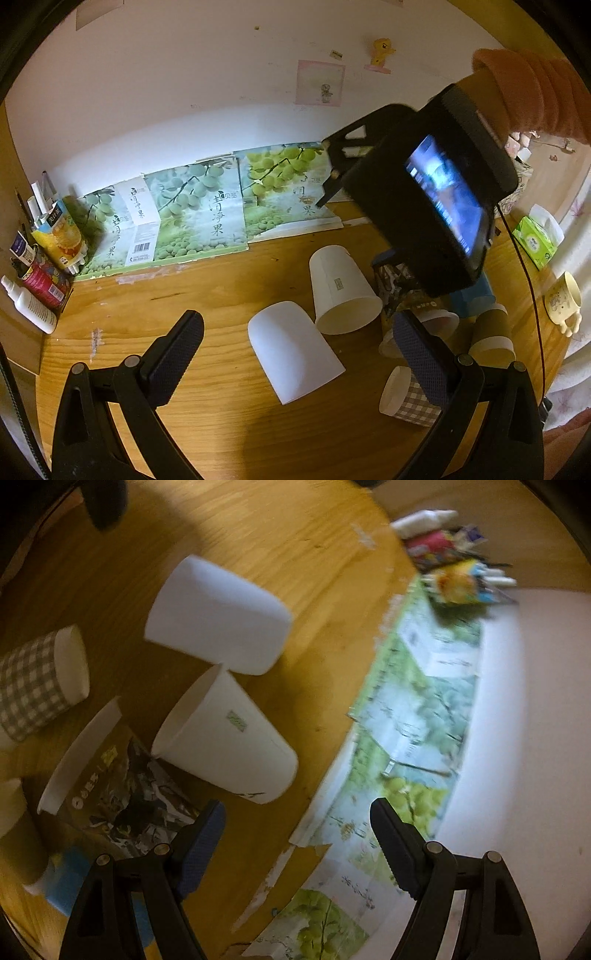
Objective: Flip cup upright
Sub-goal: 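Reach the right gripper down to the white panda-print cup lying on the desk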
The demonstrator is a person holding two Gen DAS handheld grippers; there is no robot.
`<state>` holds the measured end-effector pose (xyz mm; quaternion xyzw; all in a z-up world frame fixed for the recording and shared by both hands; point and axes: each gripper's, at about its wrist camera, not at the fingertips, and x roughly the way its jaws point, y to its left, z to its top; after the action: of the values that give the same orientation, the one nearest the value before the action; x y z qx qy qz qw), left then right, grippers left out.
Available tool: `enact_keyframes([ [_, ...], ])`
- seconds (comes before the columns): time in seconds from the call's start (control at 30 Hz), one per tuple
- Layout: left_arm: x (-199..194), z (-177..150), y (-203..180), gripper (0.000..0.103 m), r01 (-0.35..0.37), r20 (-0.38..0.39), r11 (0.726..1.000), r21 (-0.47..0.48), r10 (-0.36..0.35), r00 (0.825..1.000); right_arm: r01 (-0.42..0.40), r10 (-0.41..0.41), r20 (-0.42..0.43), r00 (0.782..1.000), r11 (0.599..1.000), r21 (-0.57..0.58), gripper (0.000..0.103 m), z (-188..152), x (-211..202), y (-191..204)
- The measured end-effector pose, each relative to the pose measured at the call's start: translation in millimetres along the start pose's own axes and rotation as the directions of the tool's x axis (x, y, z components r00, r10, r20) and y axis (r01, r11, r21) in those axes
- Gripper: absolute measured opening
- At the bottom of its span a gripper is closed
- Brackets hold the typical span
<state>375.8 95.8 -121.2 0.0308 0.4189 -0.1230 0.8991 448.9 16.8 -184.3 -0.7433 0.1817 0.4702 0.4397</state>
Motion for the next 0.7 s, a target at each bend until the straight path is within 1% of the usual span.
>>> enact_keyframes([
  [0.1, -1, -1, 0, 0.102, 0.008, 0.002, 1.0, -0.002, -0.008, 1.0, -0.028, 0.028, -0.004, 1.0, 0.998, -0.054, 0.081, 5, 8, 3],
  [0.2, -2, -3, 2, 0.102, 0.015, -0.001, 1.0, -0.008, -0.015, 1.0, -0.043, 0.042, -0.009, 0.999, 0.996, -0.084, 0.081, 9, 14, 3],
  [0.37, -2, -5, 7, 0.102, 0.01, -0.007, 1.0, -0.022, -0.011, 1.0, -0.06, 0.059, -0.01, 0.998, 0.987, -0.146, 0.081, 16, 24, 5],
  [0.47, -2, -6, 11, 0.102, 0.003, -0.013, 0.999, -0.042, -0.004, 1.0, -0.076, 0.072, -0.025, 0.997, 0.981, -0.18, 0.081, 20, 30, 8],
  [0.7, -4, -13, 23, 0.102, -0.006, -0.023, 0.997, -0.076, 0.004, 1.0, -0.068, 0.064, -0.024, 0.998, 0.966, -0.251, 0.081, 28, 36, 12],
])
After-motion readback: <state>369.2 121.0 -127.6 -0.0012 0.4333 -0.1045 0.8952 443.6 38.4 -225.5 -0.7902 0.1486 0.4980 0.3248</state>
